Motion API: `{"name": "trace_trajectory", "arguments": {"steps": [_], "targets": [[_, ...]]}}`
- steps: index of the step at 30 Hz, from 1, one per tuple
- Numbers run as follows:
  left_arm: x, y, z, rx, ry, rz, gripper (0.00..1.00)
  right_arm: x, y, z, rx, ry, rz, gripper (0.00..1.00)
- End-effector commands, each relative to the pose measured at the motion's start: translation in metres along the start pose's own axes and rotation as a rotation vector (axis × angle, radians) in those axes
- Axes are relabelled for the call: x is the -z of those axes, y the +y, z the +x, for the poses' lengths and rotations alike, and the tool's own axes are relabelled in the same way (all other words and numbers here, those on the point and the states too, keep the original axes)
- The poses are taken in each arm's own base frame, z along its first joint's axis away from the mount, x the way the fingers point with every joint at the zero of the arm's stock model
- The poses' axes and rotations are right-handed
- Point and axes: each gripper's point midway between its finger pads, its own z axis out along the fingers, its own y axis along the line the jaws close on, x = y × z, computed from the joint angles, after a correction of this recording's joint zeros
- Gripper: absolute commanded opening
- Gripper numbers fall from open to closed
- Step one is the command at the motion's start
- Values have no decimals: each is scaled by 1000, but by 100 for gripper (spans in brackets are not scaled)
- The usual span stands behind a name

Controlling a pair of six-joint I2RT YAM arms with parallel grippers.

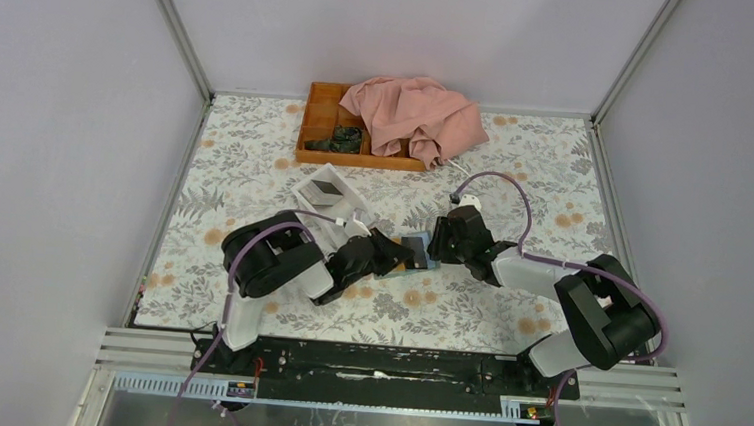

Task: Put the credit cards into the card holder
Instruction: Insert the credit card into the card holder.

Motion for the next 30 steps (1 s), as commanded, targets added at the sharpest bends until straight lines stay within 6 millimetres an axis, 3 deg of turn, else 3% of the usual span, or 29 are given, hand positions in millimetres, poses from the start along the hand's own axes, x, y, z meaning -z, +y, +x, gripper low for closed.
{"name": "trace_trajectory", "arguments": {"steps": [1,5,12,30], "targets": [[12,47,14,-23,60,-165,29,-3,14,-19,-10,-40,-46,44],[21,52,10,-58,53,-214,37,-3,14,-18,-10,-37,-44,44],[28,41,-4,-127,6,-257,47,-5,14,-17,-9,-32,-44,44],[23,39,-4,-220,14,-374,55,0,18,-23,-1,-35,-59,44]]}}
